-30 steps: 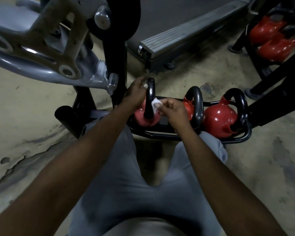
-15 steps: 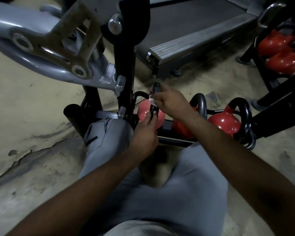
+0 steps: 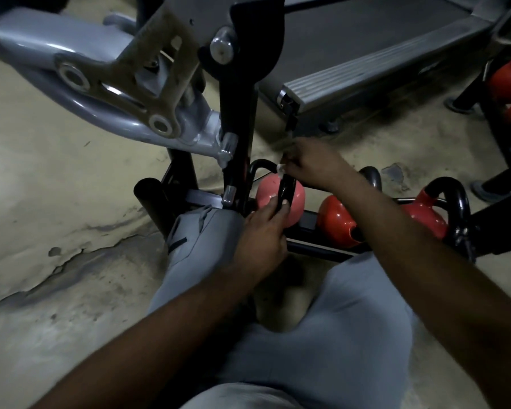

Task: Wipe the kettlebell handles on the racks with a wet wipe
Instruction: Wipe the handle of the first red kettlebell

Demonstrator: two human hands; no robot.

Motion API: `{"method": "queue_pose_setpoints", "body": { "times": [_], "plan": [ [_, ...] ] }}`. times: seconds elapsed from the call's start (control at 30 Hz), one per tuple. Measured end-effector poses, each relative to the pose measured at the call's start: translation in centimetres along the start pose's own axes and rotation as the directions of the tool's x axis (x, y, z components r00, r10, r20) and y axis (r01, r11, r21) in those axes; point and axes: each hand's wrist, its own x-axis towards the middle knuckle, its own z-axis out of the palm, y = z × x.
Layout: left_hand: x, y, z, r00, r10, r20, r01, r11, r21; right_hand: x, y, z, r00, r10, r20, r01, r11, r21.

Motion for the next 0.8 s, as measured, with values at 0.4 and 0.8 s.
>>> {"method": "queue_pose_setpoints", "body": {
  "times": [0.4, 0.8],
  "plan": [
    [3.3, 0.0, -1.5, 0.991, 0.116, -0.065, -0.106, 0.983, 0.148, -3.6, 0.9, 4.4, 0.873, 0.484, -0.056, -0.211, 0.479, 0.852],
    [7.1, -4.5, -1.3, 0.887, 0.462, -0.027, -0.443, 0.865, 0.233, -3.1, 0.3, 2.6, 0.899, 0.364, -0.244, -0.208, 0.844, 0.494]
  ]
}}
